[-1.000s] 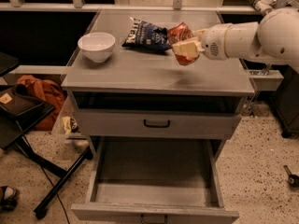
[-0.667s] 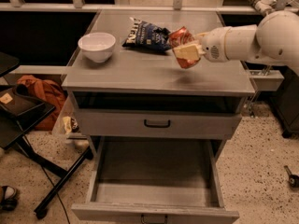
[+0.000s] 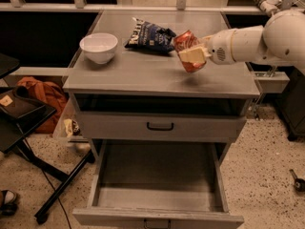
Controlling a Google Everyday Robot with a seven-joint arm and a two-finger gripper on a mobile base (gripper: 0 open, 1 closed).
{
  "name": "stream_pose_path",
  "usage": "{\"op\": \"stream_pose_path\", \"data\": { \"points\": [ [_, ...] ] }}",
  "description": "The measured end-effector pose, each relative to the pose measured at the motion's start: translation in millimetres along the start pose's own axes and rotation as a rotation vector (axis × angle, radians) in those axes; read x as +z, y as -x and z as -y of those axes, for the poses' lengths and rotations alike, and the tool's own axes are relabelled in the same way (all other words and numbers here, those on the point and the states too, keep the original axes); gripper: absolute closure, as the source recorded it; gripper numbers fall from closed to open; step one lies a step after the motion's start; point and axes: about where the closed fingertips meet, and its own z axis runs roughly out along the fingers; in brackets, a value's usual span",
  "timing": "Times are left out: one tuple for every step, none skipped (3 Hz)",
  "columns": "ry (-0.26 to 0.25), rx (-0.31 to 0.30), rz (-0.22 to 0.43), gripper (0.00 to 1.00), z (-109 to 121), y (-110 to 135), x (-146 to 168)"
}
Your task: Place coke can into middle drawer
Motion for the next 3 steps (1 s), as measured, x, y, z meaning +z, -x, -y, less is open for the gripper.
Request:
{"op": "stream_pose_path", "data": {
  "points": [
    [0.009, 0.001, -0.027, 0.35, -3.4, -3.2, 0.8],
    [0.009, 0.001, -0.027, 0.11, -3.4, -3.2, 0.8],
    [0.009, 0.001, -0.027, 0.0, -3.4, -3.2, 0.8]
  ]
}}
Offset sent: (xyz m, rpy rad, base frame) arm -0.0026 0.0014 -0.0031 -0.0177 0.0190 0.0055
